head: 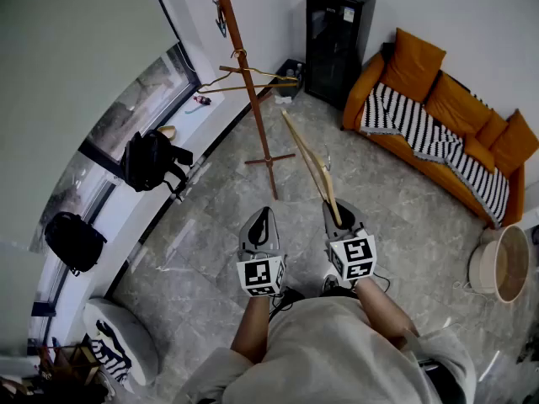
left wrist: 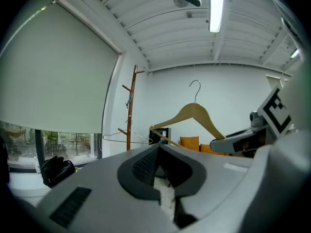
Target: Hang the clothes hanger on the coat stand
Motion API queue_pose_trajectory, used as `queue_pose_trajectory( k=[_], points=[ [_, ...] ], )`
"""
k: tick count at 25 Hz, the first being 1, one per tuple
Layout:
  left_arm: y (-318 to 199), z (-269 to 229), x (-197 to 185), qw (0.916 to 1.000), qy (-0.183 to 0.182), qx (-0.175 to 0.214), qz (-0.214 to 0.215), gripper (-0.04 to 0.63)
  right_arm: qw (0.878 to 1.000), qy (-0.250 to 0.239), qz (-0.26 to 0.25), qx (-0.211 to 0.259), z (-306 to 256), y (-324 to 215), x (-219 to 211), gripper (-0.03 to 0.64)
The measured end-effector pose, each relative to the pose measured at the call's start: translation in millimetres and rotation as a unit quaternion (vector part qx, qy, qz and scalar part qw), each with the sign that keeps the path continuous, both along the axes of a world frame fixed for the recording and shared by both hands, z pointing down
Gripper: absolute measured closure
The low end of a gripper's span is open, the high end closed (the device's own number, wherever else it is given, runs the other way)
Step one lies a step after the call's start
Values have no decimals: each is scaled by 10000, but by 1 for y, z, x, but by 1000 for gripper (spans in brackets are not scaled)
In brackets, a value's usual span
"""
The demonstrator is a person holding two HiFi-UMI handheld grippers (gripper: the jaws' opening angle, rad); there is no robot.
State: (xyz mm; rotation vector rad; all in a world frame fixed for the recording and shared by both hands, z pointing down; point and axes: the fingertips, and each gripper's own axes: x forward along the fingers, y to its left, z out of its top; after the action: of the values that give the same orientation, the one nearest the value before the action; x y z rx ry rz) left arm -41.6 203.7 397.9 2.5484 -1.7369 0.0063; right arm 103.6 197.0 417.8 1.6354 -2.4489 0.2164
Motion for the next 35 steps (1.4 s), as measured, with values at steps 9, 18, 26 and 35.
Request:
queue_pose_trajectory(
  k=[9, 18, 26, 35],
  points=[
    [9, 20, -7, 9994, -25, -269, 193, 586, 9997, -18, 146, -184, 18, 6, -7, 581],
    [15, 30, -39, 9991, 10, -333, 247, 586, 9994, 79, 125, -301, 27, 0, -44, 581],
    [19, 39, -81, 9989, 65, -431, 197, 586, 9993, 128, 89, -326, 30, -9, -86, 581],
    [-7, 49, -91, 9987, 108, -488, 121, 586, 9988, 187, 91, -452, 41, -39, -89, 581]
  ],
)
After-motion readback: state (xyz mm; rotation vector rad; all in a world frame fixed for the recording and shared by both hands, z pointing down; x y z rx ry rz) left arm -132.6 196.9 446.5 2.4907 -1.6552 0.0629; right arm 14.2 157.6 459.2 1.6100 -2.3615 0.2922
